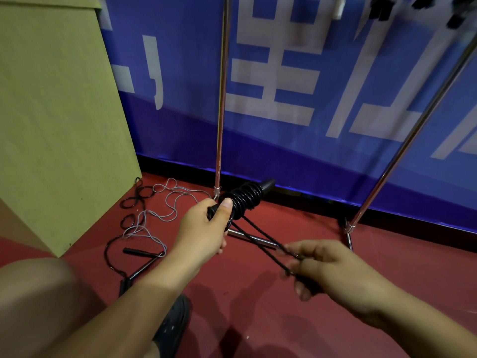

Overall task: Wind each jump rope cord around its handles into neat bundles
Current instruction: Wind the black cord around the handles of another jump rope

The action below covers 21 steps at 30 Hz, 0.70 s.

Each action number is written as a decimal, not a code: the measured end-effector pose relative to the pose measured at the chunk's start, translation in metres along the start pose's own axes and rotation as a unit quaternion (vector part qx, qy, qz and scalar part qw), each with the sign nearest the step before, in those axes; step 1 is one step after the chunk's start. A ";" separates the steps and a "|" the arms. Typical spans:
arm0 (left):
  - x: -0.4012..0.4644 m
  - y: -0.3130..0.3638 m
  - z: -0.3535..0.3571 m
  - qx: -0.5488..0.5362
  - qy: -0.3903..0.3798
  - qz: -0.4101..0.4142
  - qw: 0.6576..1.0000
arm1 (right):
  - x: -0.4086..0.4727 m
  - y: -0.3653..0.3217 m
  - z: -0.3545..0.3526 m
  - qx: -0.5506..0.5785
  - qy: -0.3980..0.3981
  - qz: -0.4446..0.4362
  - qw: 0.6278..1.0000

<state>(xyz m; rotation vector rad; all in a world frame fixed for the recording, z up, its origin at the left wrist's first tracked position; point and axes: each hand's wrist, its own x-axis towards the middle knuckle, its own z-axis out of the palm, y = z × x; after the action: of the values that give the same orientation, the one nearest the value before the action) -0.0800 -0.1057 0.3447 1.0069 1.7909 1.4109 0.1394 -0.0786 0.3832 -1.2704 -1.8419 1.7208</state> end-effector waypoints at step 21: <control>-0.014 -0.017 0.031 0.240 -0.192 0.134 0.942 | 0.017 -0.028 0.006 0.431 0.065 0.073 0.897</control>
<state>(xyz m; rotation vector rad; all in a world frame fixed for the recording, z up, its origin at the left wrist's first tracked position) -0.0494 -0.1047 0.3214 1.7047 1.7758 0.8401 0.1151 -0.0664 0.4016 -1.0891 -0.7197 2.0907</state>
